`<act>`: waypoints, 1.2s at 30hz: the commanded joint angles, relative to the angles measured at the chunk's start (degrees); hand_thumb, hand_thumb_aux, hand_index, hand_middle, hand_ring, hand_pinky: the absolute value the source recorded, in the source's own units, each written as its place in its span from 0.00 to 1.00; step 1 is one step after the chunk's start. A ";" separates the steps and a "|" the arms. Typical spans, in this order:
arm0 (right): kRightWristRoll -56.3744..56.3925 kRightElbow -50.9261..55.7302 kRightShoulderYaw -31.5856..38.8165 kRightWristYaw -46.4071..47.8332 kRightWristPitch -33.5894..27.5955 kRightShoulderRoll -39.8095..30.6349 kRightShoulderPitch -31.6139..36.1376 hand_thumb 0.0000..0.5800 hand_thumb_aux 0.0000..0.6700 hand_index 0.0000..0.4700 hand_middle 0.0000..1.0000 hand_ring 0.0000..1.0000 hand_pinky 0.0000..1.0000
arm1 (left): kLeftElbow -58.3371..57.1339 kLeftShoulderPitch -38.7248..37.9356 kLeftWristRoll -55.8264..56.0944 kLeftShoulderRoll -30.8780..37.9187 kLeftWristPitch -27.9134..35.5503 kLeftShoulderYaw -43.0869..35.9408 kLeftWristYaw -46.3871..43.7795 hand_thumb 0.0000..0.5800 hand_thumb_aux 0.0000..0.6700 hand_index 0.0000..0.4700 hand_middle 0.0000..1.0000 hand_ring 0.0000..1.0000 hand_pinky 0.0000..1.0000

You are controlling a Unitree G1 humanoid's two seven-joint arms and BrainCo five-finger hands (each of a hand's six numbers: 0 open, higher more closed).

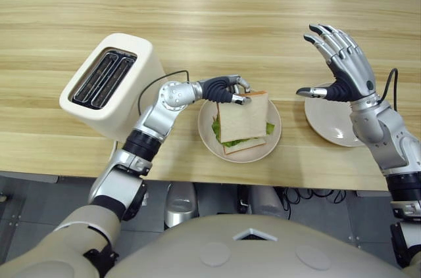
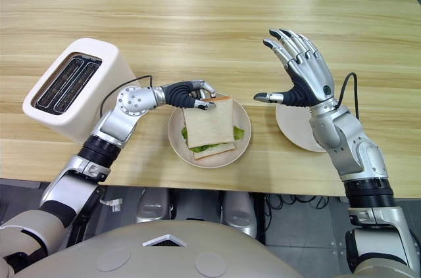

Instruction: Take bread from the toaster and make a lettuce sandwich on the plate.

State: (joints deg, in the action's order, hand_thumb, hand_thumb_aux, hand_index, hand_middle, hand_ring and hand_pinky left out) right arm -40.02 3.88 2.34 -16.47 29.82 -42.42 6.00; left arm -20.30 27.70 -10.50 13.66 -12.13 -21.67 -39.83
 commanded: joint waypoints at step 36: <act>-2.15 -4.63 14.66 31.24 14.44 -4.94 -9.15 0.00 0.00 0.00 0.00 0.00 0.00 | -31.74 7.08 -5.25 -4.73 -14.38 -0.38 7.97 1.00 1.00 0.98 1.00 1.00 1.00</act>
State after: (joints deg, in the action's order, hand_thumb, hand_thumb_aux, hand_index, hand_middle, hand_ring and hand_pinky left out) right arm -38.37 -2.52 15.72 15.03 44.48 -47.48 -3.43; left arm -51.00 34.60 -15.12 8.72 -26.19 -21.74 -31.91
